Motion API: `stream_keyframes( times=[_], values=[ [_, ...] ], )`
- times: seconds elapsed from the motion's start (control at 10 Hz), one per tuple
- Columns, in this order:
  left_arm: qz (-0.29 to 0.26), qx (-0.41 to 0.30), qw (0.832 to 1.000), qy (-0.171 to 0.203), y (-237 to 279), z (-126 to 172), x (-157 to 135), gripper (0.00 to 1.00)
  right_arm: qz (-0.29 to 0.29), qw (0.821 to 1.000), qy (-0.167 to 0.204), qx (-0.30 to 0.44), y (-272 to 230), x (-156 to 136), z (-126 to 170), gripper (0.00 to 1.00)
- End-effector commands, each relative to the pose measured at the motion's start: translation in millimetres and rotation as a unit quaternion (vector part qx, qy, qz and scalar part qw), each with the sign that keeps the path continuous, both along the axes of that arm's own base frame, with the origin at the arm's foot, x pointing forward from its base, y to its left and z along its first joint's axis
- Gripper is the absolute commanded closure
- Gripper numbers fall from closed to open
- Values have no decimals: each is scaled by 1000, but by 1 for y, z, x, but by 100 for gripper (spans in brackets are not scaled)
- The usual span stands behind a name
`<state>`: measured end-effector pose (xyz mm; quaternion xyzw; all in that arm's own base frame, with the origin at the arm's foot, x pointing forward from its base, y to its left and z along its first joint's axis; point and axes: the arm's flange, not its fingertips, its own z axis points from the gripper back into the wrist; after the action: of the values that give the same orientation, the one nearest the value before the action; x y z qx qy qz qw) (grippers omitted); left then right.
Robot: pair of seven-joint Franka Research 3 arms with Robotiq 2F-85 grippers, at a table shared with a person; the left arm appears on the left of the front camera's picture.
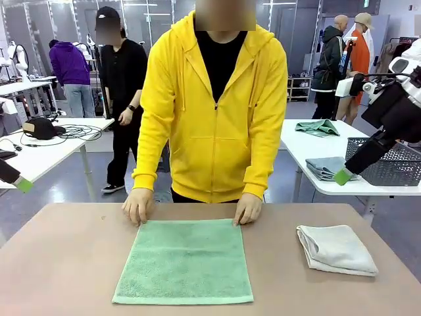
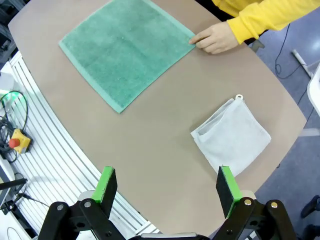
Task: Fold the towels and place them in the basket.
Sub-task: When a person lays out a Towel with hook on the table, fold it in half twice.
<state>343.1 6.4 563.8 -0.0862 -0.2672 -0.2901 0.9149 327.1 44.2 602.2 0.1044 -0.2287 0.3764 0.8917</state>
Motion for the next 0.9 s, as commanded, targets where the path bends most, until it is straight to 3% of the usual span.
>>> stream_keyframes(
  times=[0.0, 0.8],
  values=[
    [-1, -1, 1000, -1, 0, 1, 0, 0, -2, 1000, -1, 0, 0, 3, 2, 0],
    [-1, -1, 1000, -1, 0, 1, 0, 0, -2, 1000, -1, 0, 0, 3, 2, 0]
  ],
)
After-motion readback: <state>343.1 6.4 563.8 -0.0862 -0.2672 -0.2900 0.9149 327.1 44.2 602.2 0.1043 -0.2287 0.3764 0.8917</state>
